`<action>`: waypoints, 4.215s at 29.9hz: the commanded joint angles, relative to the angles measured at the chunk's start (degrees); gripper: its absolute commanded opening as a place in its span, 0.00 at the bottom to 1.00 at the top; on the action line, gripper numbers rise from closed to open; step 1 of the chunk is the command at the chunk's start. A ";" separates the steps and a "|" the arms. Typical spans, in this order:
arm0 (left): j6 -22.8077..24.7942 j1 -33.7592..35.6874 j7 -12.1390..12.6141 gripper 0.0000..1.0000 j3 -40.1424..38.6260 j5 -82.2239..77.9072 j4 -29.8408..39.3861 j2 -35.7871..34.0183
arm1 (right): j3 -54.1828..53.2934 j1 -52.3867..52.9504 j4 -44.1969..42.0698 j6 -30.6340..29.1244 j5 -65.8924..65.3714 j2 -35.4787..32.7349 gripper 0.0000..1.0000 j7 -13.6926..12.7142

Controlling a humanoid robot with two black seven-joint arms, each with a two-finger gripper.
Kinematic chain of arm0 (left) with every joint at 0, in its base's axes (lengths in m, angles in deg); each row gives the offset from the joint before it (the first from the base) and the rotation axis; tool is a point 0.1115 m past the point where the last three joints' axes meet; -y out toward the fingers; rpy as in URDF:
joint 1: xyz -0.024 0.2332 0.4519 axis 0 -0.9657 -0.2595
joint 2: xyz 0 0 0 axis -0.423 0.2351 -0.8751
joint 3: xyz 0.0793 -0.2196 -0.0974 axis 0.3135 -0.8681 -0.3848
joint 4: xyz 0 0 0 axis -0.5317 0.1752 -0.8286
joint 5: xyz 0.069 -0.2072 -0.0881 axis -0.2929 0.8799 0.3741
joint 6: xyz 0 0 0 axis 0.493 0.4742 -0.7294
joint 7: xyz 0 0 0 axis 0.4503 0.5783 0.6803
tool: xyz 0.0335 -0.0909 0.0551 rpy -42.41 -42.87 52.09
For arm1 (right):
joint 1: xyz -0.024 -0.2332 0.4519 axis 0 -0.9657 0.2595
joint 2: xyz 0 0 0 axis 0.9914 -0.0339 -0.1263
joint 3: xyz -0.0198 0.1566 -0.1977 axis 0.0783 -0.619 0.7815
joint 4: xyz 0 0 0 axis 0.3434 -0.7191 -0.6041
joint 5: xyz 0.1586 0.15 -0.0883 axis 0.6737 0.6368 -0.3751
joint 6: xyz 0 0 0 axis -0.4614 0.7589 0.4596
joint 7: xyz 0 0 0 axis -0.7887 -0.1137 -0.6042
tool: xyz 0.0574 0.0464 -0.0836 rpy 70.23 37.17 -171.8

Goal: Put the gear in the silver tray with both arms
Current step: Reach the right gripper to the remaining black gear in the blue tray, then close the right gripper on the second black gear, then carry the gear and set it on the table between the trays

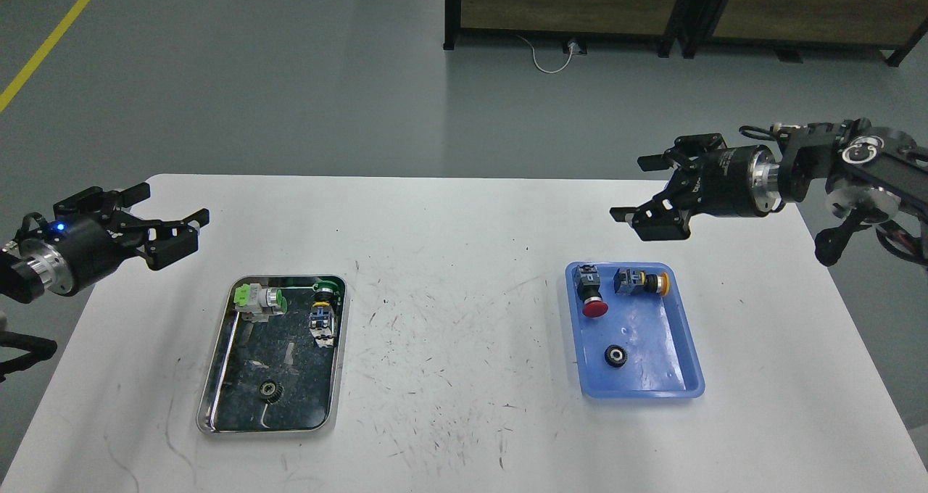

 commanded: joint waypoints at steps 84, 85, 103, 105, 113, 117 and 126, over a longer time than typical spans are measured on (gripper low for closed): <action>-0.18 3.68 0.18 0.97 1.55 1.94 -3.70 -0.46 | 18.54 -4.61 -8.25 0.00 -9.87 13.01 0.16 -0.25; -0.18 3.68 0.18 0.97 1.55 1.94 -3.70 -0.46 | 17.58 -4.61 -8.07 0.00 -9.86 12.22 0.16 -0.25; -0.35 4.03 0.18 0.97 2.60 1.68 -3.79 -0.20 | 20.02 8.31 -5.78 0.00 -10.66 22.93 0.19 -0.25; -0.44 4.12 0.18 0.97 2.69 1.68 -3.79 -0.20 | 21.34 8.84 -6.49 0.00 -10.66 26.09 0.19 -0.25; -0.88 4.21 0.18 0.97 2.87 1.68 -4.58 1.03 | 25.65 8.93 -11.32 0.00 -10.66 37.96 0.20 0.01; -0.88 4.21 0.18 0.97 3.48 1.68 -4.58 1.03 | 25.83 8.40 -13.60 0.00 -10.57 41.47 0.21 0.54; -0.88 4.12 0.18 0.97 3.57 1.68 -4.58 1.12 | 25.74 6.12 -16.33 0.00 -10.39 44.82 0.32 1.51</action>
